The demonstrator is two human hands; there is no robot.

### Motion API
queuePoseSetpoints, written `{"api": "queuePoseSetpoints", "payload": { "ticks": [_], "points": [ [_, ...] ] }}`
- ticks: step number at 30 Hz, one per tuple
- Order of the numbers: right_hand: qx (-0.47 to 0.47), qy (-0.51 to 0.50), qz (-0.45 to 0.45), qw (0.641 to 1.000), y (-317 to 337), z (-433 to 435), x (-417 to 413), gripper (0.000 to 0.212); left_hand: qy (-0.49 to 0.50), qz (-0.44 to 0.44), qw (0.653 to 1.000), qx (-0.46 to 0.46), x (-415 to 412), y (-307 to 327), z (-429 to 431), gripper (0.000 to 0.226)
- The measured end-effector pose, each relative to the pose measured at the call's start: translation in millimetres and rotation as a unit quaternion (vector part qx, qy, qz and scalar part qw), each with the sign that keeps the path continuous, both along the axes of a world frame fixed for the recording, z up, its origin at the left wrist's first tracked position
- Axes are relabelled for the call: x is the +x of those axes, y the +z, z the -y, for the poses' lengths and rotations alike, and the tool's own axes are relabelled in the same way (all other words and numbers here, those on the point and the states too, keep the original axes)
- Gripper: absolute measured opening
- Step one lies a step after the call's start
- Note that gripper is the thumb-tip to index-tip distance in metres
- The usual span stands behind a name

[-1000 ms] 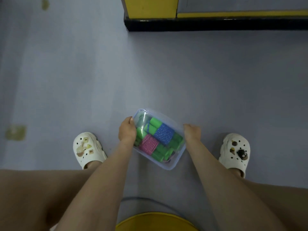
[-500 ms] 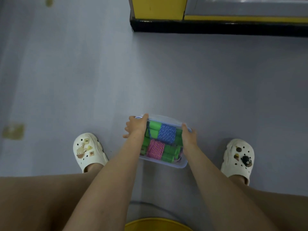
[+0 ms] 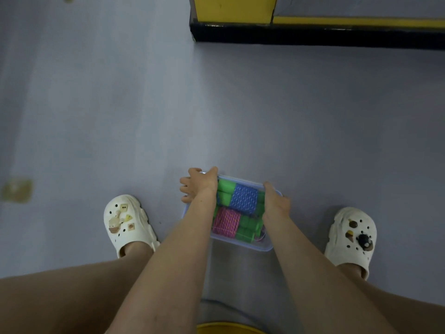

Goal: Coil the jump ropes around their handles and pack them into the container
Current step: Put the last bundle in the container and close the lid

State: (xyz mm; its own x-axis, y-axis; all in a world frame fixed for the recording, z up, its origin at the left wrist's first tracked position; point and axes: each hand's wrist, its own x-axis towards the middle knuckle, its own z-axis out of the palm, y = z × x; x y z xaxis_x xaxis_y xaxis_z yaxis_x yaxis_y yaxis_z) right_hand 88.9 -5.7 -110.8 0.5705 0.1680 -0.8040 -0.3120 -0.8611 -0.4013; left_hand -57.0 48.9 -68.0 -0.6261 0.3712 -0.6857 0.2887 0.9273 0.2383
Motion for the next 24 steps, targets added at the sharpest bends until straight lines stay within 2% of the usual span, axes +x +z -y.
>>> {"api": "queuePoseSetpoints", "payload": {
  "ticks": [3, 7, 11, 14, 16, 18, 21, 23, 24],
  "points": [
    [0.0, -0.006, 0.002, 1.0, -6.4, -2.6, -1.1, 0.105, -0.007, -0.023, 1.0, -0.001, 4.7, 0.4, -3.5, 0.041],
    [-0.028, -0.004, 0.007, 1.0, -20.0, -8.0, 1.5, 0.09, -0.001, -0.034, 0.999, -0.005, 7.1, -3.7, -4.8, 0.04],
    [-0.054, 0.015, 0.011, 0.998, -46.3, -11.9, 10.3, 0.09, 0.0, -0.047, 0.999, -0.006, 8.1, -6.6, -8.7, 0.04],
    [-0.061, 0.031, 0.026, 0.997, -29.5, -13.0, 5.6, 0.09, -0.01, -0.05, 0.999, -0.003, 10.1, -9.9, -8.1, 0.041],
    [-0.06, 0.069, 0.046, 0.995, -16.8, -14.0, 3.2, 0.08, -0.023, -0.041, 0.999, 0.009, 7.8, -8.9, -5.9, 0.043],
    [-0.049, 0.083, 0.048, 0.994, -10.8, -12.3, 3.1, 0.074, -0.033, -0.002, 0.999, 0.013, 1.6, -1.5, -5.5, 0.046],
    [-0.055, 0.097, 0.027, 0.993, 8.7, -12.0, 4.8, 0.069, 0.058, 0.158, 0.986, 0.014, -17.1, -7.4, -6.6, 0.055],
    [-0.046, 0.19, 0.071, 0.978, 24.8, -6.8, 5.3, 0.06, 0.109, 0.262, 0.958, 0.041, -33.0, -7.7, 1.2, 0.048],
    [-0.027, 0.265, 0.132, 0.955, 28.5, -4.2, 5.6, 0.053, 0.115, 0.27, 0.955, 0.049, -37.5, 0.7, 8.1, 0.038]
  ]
}}
